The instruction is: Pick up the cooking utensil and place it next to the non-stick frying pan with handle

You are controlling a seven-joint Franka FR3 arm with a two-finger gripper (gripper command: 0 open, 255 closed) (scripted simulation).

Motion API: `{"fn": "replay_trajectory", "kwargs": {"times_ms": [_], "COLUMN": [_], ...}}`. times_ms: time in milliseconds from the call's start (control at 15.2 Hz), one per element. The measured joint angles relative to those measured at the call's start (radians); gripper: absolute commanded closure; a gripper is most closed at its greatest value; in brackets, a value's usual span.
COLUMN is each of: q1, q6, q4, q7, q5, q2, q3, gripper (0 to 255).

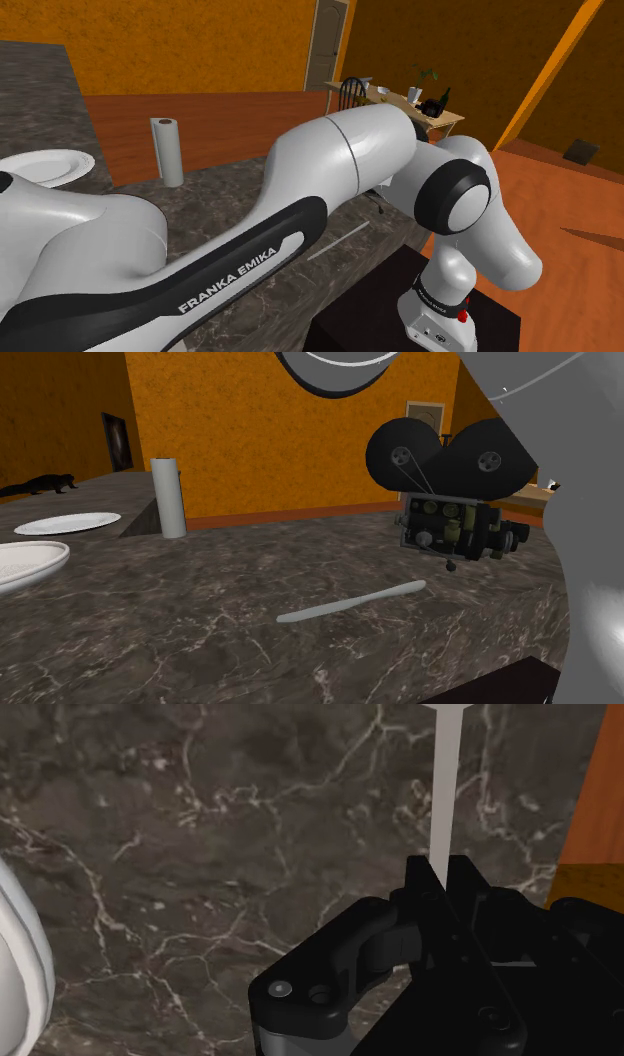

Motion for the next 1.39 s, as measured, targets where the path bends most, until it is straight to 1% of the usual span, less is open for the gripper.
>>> {"fn": "replay_trajectory", "kwargs": {"times_ms": [198,264,660,792,924,1386], "q1": [0.0,0.0,0.0,0.0,0.002,0.0], "q6": [0.001,0.001,0.001,-0.029,-0.082,-0.1], "q4": [-0.001,-0.001,-0.001,0.013,0.056,0.063], "q7": [0.0,0.0,0.0,-0.001,-0.002,-0.005], "q5": [0.0,0.0,0.0,0.002,0.005,0.007], "q2": [0.0,0.0,0.0,-0.016,-0.029,-0.038], "q3": [0.0,0.0,0.0,0.002,0.004,0.004], "gripper": [255,0,0,0,0,0]}}
